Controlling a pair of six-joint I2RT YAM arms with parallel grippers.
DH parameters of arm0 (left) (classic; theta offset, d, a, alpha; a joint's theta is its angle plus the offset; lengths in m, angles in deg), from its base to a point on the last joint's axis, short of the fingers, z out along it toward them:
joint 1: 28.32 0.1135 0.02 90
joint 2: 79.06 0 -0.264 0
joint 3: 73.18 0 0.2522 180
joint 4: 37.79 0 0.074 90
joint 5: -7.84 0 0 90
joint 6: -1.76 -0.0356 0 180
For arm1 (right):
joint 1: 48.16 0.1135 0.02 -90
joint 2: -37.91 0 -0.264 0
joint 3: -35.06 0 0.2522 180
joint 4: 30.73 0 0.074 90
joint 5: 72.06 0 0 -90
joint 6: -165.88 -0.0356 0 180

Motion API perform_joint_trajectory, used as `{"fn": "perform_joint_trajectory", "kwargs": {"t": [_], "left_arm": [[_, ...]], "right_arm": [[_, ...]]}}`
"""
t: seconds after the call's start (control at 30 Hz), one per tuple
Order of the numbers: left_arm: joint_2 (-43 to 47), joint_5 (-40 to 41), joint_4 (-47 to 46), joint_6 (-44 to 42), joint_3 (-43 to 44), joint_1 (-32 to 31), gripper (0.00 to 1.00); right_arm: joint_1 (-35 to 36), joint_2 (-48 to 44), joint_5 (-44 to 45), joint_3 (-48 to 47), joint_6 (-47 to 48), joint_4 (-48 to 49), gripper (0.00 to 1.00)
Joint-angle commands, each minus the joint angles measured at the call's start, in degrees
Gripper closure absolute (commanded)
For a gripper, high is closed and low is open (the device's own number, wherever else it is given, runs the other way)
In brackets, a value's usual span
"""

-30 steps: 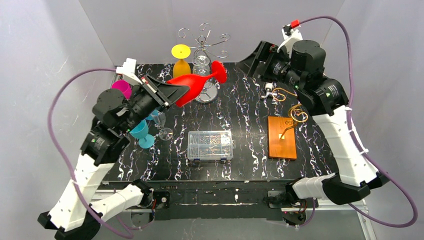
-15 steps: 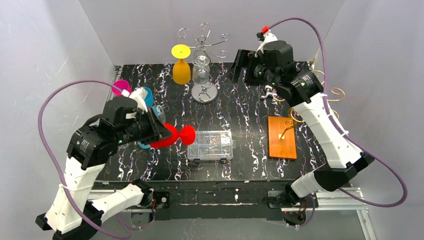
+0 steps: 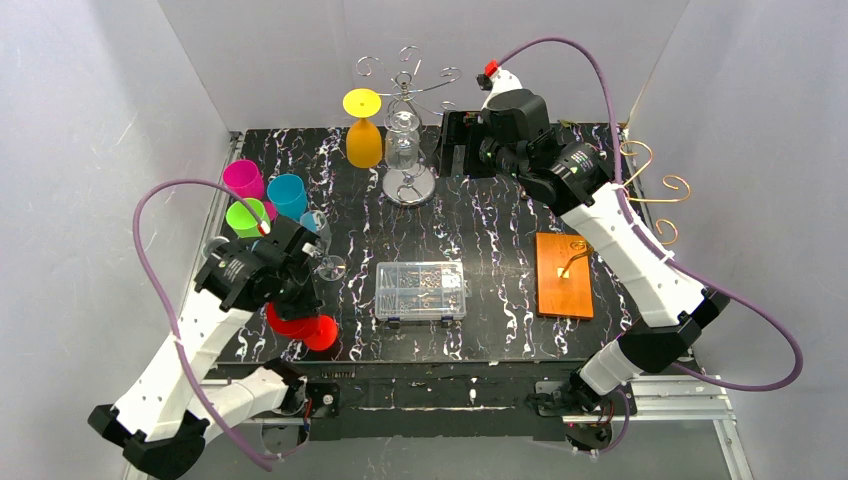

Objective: Take the wine glass off the wine glass rack
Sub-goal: Place the wine glass at the center of the board.

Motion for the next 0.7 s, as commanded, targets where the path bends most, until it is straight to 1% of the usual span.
{"fn": "perform_joint_trajectory", "kwargs": {"t": [0.0,0.1,0.23,0.43,0.67], "left_arm": [[-0.68,5.29,-0.14,-1.16,-3.14,3.46,1.00],[-0.25,3.01,-3.17,-4.57,-5.39,9.93,1.00],[-1.73,2.24,-6.81,-8.06,-7.41,16.94,1.00],[-3.77,1.96,-11.98,-10.80,-9.59,24.76,1.00],[-6.41,1.72,-16.03,-12.87,-11.14,31.13,1.00]], "right_arm": [[0.22,-0.68,2.10,-1.35,1.36,1.82,0.02],[0.26,-1.10,1.29,-0.71,1.38,2.42,0.02],[0.22,-1.41,1.24,-0.28,1.60,2.45,0.02],[0.24,-1.98,1.16,0.62,1.90,2.75,0.02],[0.22,-2.14,0.89,0.85,2.35,3.31,0.02]]}}
